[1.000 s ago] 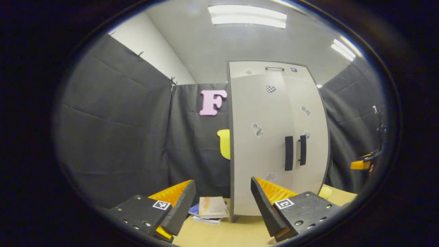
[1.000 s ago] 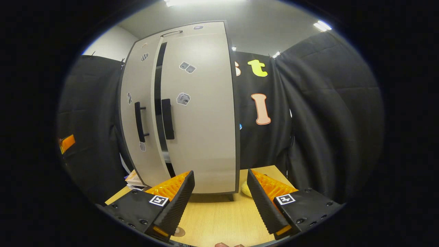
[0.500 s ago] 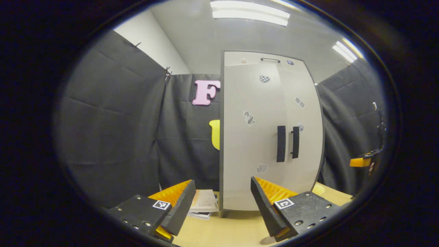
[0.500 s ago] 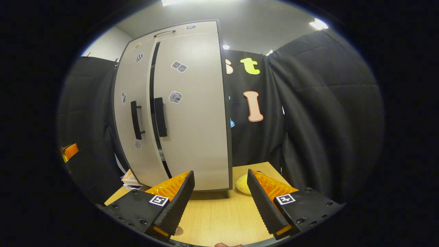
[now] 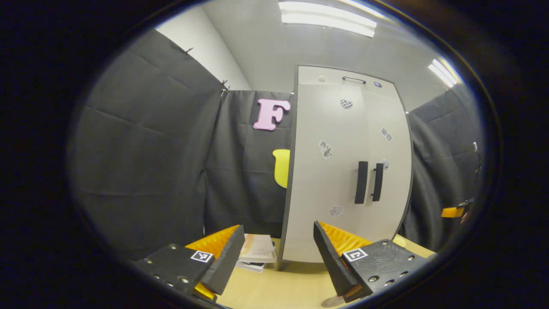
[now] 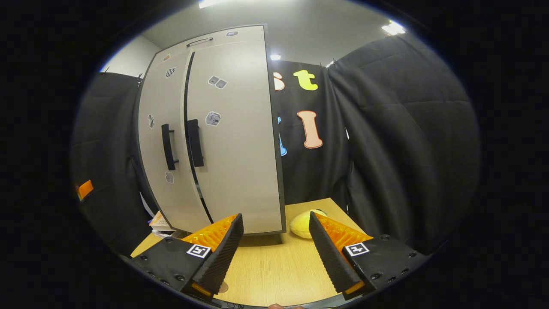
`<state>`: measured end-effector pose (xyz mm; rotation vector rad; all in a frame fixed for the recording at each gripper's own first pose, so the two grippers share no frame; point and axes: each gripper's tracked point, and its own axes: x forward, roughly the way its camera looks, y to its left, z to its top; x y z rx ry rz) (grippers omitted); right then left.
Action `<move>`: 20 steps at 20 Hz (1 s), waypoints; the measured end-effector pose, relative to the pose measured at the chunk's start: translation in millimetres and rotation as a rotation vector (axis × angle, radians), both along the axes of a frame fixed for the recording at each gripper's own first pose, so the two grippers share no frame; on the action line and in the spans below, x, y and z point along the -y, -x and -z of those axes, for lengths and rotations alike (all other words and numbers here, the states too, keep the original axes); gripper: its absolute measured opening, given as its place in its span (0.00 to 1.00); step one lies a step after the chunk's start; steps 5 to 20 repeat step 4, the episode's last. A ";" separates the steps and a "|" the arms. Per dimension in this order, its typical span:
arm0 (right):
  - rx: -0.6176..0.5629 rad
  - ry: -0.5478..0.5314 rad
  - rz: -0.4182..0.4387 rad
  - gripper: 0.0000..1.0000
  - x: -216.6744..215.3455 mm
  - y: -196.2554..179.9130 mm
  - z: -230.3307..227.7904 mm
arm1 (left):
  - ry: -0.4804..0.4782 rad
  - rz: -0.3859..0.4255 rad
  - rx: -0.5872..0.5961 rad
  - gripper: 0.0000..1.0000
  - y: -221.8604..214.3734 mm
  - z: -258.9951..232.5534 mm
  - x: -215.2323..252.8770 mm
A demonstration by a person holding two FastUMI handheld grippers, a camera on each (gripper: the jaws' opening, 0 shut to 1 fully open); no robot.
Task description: Grasp the bottle in the cabinet with the left hand and place it on the coaster, then close the right door with the right hand and the left door with the left hand.
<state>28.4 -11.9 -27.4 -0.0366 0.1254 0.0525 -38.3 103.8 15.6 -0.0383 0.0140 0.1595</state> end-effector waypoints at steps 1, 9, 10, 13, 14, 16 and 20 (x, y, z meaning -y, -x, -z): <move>-0.007 0.001 -0.002 0.98 -0.2 0.7 1.6 | -0.002 -0.002 0.000 0.99 1.5 0.1 -0.9; -0.005 0.001 -0.005 0.98 -2.2 3.2 1.2 | 0.002 0.008 0.009 1.00 4.9 -0.5 0.1; -0.005 0.001 -0.005 0.98 -2.2 3.2 1.2 | 0.002 0.008 0.009 1.00 4.9 -0.5 0.1; -0.005 0.001 -0.005 0.98 -2.2 3.2 1.2 | 0.002 0.008 0.009 1.00 4.9 -0.5 0.1; -0.005 0.001 -0.005 0.98 -2.2 3.2 1.2 | 0.002 0.008 0.009 1.00 4.9 -0.5 0.1; -0.005 0.001 -0.005 0.98 -2.2 3.2 1.2 | 0.002 0.008 0.009 1.00 4.9 -0.5 0.1; -0.005 0.001 -0.005 0.98 -2.2 3.2 1.2 | 0.002 0.008 0.009 1.00 4.9 -0.5 0.1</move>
